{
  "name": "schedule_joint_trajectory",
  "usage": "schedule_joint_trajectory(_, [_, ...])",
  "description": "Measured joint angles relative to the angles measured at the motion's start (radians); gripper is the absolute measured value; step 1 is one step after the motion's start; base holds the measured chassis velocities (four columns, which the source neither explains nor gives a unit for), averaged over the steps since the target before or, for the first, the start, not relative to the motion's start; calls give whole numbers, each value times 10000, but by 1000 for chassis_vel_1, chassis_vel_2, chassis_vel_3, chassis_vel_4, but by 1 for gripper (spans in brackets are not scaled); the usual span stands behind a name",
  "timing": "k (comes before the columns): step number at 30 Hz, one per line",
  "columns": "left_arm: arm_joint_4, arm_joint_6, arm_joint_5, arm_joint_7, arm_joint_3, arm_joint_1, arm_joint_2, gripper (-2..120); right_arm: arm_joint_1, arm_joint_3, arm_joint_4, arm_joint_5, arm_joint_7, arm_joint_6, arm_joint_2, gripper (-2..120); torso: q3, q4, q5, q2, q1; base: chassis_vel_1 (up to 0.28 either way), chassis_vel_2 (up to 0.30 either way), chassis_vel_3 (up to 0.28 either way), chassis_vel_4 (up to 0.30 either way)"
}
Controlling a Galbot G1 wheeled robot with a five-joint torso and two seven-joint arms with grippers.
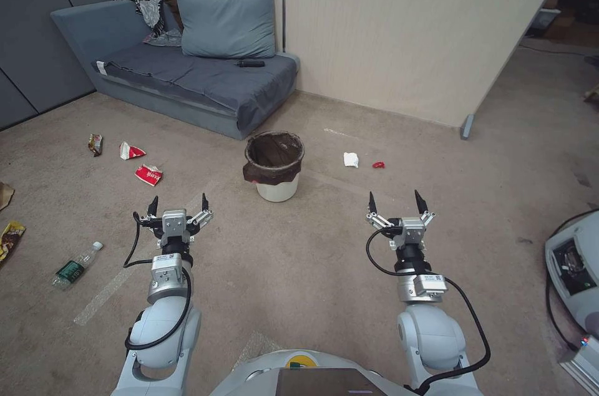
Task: Pick up the trash bin, then pick up the garbage from the floor and place it into the trash bin.
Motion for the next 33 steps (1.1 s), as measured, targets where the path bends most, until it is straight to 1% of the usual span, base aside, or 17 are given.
schedule_joint_trajectory(33, [-91,-5,187,83,237,99,1,100,-15,28,-33,-8,-158,45,0,100,0,-1,0,0,0,-120,122,125,-123])
